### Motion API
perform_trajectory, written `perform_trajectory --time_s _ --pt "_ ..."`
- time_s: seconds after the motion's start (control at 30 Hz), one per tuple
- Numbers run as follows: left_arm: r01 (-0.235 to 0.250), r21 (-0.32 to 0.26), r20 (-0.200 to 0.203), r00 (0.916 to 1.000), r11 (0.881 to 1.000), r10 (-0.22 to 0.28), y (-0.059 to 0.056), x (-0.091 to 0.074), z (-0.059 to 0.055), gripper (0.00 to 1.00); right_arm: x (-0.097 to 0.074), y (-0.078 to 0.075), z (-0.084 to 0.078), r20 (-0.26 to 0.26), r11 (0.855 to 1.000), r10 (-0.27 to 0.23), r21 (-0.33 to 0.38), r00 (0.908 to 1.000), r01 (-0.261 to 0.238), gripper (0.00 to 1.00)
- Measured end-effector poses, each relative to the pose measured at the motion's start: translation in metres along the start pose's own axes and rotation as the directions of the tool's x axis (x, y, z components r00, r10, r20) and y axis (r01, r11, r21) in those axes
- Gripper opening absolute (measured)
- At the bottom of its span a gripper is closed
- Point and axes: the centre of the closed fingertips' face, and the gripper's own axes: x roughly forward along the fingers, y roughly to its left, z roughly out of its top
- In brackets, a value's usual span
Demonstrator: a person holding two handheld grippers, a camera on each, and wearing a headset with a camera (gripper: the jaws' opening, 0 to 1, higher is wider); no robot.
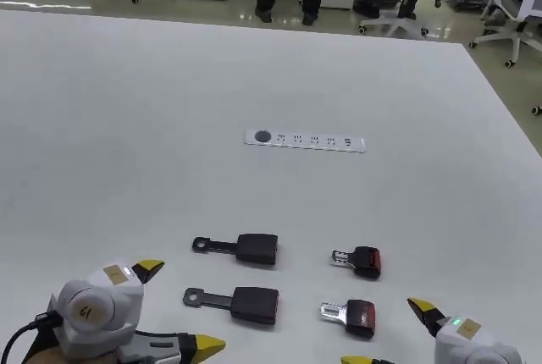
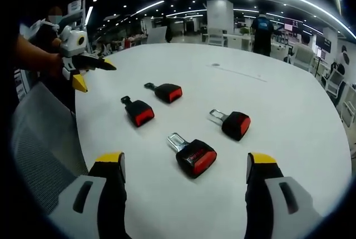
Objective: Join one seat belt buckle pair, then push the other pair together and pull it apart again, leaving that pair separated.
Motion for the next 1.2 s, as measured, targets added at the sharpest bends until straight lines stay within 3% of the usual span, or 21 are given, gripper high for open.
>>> perform_trajectory --time_s 0.53,0.83,1.0,1.1,1.2 --pt "0.068 0.034 -0.041 0.997 0.997 -0.066 -0.003 0.024 0.0 0.95 0.016 -0.008 -0.007 -0.039 0.998 0.056 -0.014 0.9977 -0.057 0.88" --pt "0.114 0.07 -0.072 0.9915 0.991 -0.109 -0.005 0.035 -0.004 0.9 0.022 -0.003 -0.008 -0.08 0.993 0.103 -0.05 0.9914 -0.108 0.85" --pt "0.152 0.086 -0.1 0.9846 0.985 -0.143 -0.01 0.044 -0.01 0.87 0.026 -0.003 -0.012 -0.097 0.989 0.131 -0.054 0.9867 -0.136 0.83" --pt "0.187 0.115 -0.126 0.977 0.976 -0.172 -0.013 0.05 -0.018 0.86 0.028 -0.001 -0.013 -0.105 0.987 0.145 -0.059 0.9838 -0.152 0.8" --pt "0.213 0.138 -0.144 0.9705 0.967 -0.194 -0.017 0.056 -0.019 0.85 0.031 -0.004 -0.017 -0.124 0.984 0.163 -0.055 0.9788 -0.171 0.8"
